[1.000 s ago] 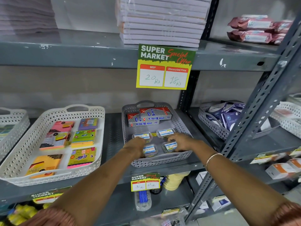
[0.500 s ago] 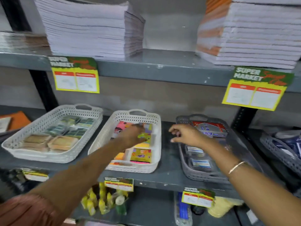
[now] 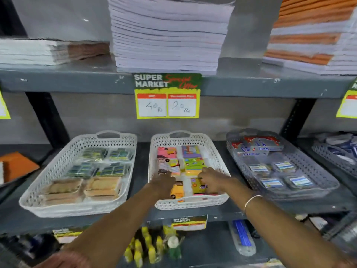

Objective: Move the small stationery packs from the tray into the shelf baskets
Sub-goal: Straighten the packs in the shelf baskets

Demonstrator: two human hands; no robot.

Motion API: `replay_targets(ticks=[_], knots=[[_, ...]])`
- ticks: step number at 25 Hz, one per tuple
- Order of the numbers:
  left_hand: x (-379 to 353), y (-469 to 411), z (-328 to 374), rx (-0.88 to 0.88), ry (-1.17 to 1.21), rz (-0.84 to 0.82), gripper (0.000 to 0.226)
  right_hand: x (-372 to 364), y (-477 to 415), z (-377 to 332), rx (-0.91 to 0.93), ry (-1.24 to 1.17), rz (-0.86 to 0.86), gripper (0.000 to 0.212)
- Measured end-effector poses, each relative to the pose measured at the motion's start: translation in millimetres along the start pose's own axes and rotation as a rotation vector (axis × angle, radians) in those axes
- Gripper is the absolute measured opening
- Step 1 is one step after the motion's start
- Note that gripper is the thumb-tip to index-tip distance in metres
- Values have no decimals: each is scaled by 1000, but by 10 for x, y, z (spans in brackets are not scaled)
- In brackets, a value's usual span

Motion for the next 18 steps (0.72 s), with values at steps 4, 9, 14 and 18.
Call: replay_targets(ticks=[4, 9, 14, 18], knots=[[-106, -21, -82, -5, 58, 45, 50, -52, 24, 8, -64, -79, -48, 57], [-91, -13, -82, 6, 73, 39, 49, -61, 70, -17, -92, -111, -68, 58], [182, 133, -129, -32, 266, 207, 63, 290, 65, -157, -81, -222, 42, 80], [667, 589, -793, 120, 400, 499, 25, 761, -210, -879, 80, -330, 354, 61]])
Point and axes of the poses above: each hand's wrist, its own y-axis away from the middle knuckle, its own x-axis out of the back of the hand, z = x × y, the point moved 2 cm from there along -y, towards the middle knuckle, and after that the axes turned 14 degrees about z, right-handed, at the moved point
